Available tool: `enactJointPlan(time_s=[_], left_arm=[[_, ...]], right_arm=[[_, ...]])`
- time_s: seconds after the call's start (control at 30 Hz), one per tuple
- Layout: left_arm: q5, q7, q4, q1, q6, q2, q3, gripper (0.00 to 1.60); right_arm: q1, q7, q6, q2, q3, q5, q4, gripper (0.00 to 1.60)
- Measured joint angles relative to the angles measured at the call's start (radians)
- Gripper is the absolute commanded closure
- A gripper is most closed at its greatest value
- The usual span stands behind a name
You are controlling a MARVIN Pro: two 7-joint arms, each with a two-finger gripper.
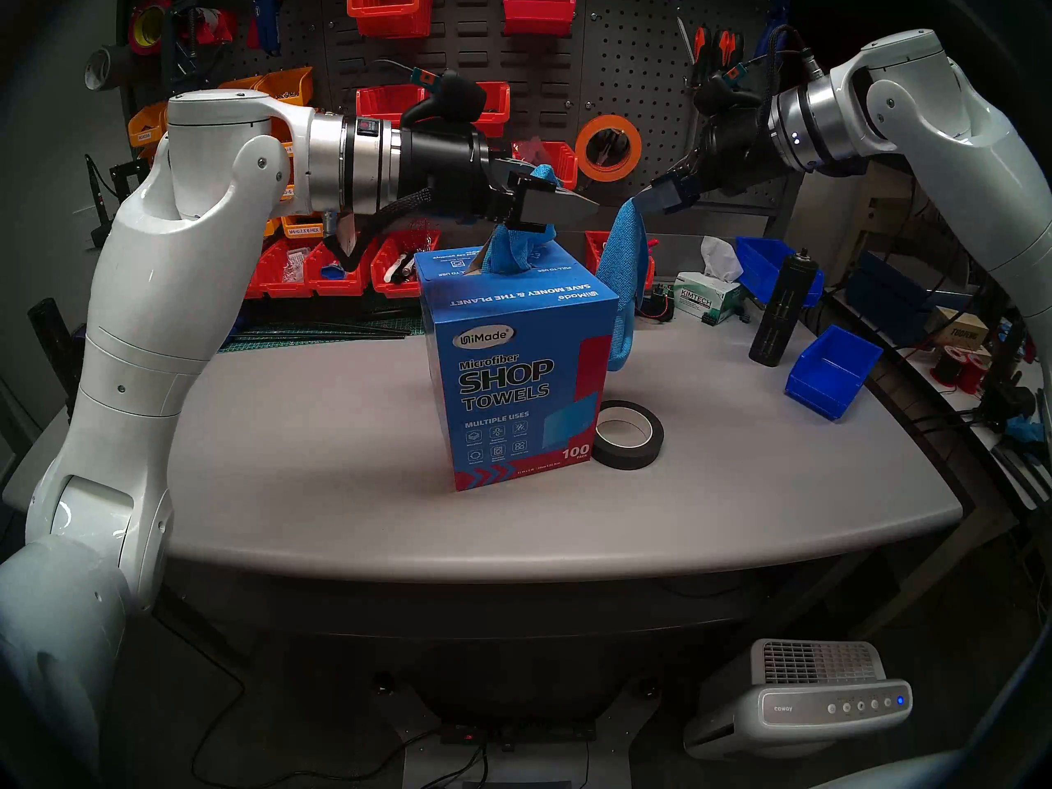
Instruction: Take out a shop towel
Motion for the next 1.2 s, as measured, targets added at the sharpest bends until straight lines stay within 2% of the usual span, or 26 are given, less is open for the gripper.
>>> enactJointPlan(time_s=[0.4, 0.9, 1.2], left_arm=[[0.0, -0.033, 0.053, -0.05, -0.036, -0.03, 0.113, 0.0], [0.01, -0.063, 0.137, -0.098, -0.073, -0.073, 0.162, 0.0], [0.055, 0.03, 0.162, -0.099, -0.08, -0.117, 0.165, 0.0]], right_arm=[[0.079, 0.068, 0.0, 0.007, -0.076, -0.025, 0.011, 0.0], [0.165, 0.136, 0.0, 0.016, -0.149, -0.042, 0.014, 0.0], [0.21, 0.164, 0.0, 0.021, -0.191, -0.043, -0.001, 0.0]])
